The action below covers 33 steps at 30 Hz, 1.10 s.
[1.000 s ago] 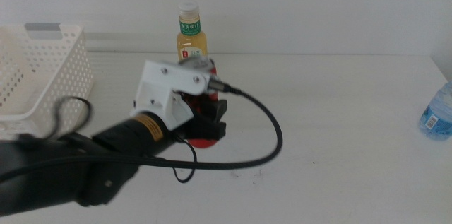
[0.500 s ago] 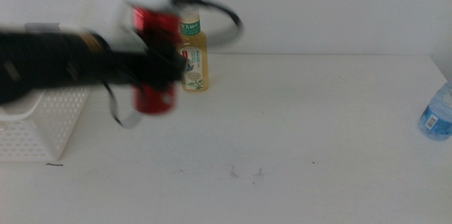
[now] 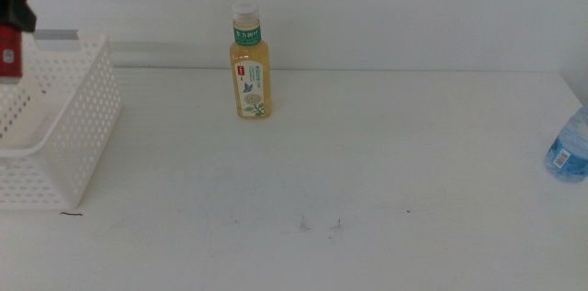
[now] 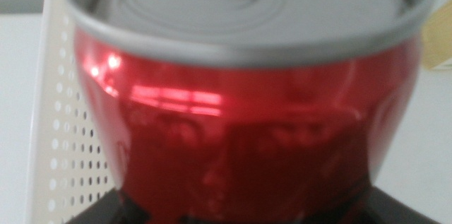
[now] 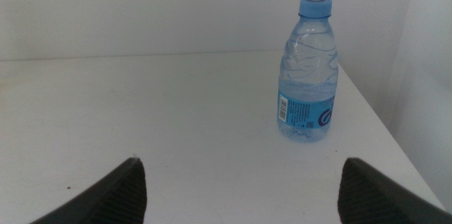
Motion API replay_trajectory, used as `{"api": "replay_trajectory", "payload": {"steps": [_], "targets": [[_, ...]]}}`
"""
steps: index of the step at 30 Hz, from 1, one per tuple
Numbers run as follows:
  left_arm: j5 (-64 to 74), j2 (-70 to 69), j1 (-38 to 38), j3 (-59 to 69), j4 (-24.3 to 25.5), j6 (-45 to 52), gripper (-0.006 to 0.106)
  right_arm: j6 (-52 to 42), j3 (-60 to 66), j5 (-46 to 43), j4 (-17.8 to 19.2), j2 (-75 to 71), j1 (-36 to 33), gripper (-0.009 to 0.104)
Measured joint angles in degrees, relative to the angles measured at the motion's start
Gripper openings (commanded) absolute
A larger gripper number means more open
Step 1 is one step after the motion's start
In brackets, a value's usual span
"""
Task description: Use arms to grab the bottles and put them into the dustbin to the left of the table.
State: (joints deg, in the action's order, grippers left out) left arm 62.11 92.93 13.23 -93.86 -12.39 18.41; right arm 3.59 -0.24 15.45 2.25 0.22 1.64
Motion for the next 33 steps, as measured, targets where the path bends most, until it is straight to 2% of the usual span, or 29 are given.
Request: {"api": "replay_trajectory", "payload": {"steps": [11,26,29,33], "targets": [[1.2,14.4,3.2,-2.6,0.9,2.1,-0.002,0.0,0.0,0.0,0.0,0.0,0.0,0.086],[-2.8,24.4,3.3,-2.6,6.4,2.1,0.0,0.0,0.0,0.0,0.0,0.0,0.0,0.086],[-4.1,24.6,3.3,-2.6,6.8,2.1,0.01,0.0,0.0,0.0,0.0,0.0,0.0,0.086],[-5.9,24.6,3.3,-2.6,7.0,1.4,0.044,0.0,0.0,0.0,0.0,0.0,0.0,0.086]]}}
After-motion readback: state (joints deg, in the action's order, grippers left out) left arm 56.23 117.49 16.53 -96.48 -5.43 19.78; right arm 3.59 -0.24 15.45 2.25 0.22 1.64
